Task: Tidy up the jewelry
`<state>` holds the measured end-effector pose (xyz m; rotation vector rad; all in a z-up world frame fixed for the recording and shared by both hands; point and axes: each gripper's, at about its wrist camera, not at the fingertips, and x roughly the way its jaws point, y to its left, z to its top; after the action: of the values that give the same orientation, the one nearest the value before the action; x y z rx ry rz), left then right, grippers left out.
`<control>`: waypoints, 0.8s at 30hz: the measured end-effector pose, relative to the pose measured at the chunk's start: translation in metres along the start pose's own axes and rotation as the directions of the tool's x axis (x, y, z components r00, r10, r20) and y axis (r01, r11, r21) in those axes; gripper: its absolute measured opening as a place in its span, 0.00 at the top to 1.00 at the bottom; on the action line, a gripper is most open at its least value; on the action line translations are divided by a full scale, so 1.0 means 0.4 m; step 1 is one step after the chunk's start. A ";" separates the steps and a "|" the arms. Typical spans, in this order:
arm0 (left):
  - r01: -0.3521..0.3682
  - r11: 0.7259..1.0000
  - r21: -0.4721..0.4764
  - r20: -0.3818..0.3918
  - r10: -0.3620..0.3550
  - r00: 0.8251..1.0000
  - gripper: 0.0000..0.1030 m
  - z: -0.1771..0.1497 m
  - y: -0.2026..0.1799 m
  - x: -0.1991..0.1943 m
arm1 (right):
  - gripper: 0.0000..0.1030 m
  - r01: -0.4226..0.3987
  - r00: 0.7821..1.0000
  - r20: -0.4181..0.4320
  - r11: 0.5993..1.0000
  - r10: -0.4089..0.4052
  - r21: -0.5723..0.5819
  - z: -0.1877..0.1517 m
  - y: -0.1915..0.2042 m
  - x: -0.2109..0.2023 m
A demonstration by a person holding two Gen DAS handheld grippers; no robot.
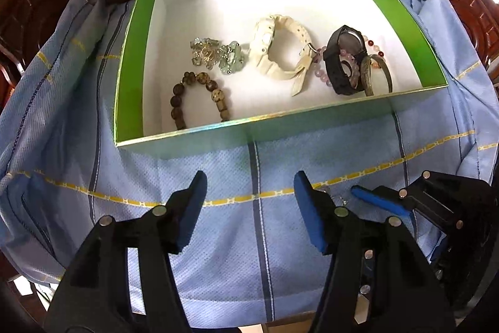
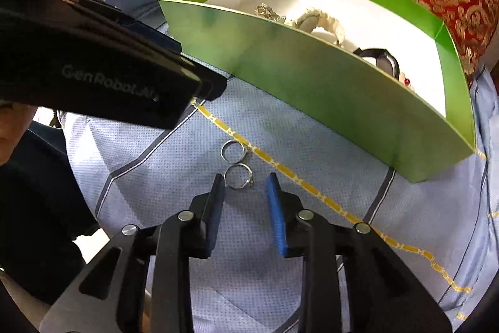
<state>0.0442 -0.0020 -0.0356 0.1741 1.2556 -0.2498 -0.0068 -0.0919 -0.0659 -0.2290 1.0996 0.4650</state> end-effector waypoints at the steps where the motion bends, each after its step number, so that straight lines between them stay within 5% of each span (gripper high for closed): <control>1: -0.001 1.000 0.002 -0.001 0.001 1.000 0.43 -0.001 -0.001 0.001 | 0.73 0.004 1.000 0.003 1.000 -0.004 -0.006 0.001 0.003 0.001; 3: -0.003 1.000 0.005 -0.003 0.003 1.000 0.42 -0.002 -0.003 0.004 | 0.88 -0.009 1.000 0.002 1.000 0.009 -0.012 0.000 0.006 -0.002; 5: -0.006 1.000 0.008 -0.007 0.006 1.000 0.41 -0.002 -0.006 0.008 | 0.92 -0.014 1.000 -0.003 1.000 0.014 -0.020 0.000 0.008 -0.003; 17: 0.029 0.996 0.082 -0.016 -0.028 0.999 0.45 -0.021 -0.064 0.018 | 0.92 0.069 0.997 -0.033 0.985 -0.064 0.160 0.004 -0.143 -0.016; 19: 0.029 0.995 0.092 -0.024 -0.027 0.999 0.47 -0.027 -0.077 0.028 | 0.85 0.027 0.999 -0.026 0.988 -0.024 0.153 0.002 -0.142 -0.026; 21: 0.024 0.996 0.090 -0.025 -0.022 0.999 0.48 -0.029 -0.086 0.039 | 0.62 0.003 1.000 -0.009 0.992 -0.001 0.127 0.003 -0.125 -0.036; 24: 0.045 0.995 0.086 -0.030 -0.043 0.999 0.48 -0.026 -0.100 0.053 | 0.51 0.010 1.000 -0.001 0.996 -0.010 0.087 0.007 -0.095 -0.038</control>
<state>0.0293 -0.0396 -0.0587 0.2254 1.2782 -0.3411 0.0077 -0.1281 -0.0527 -0.1583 1.1164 0.4073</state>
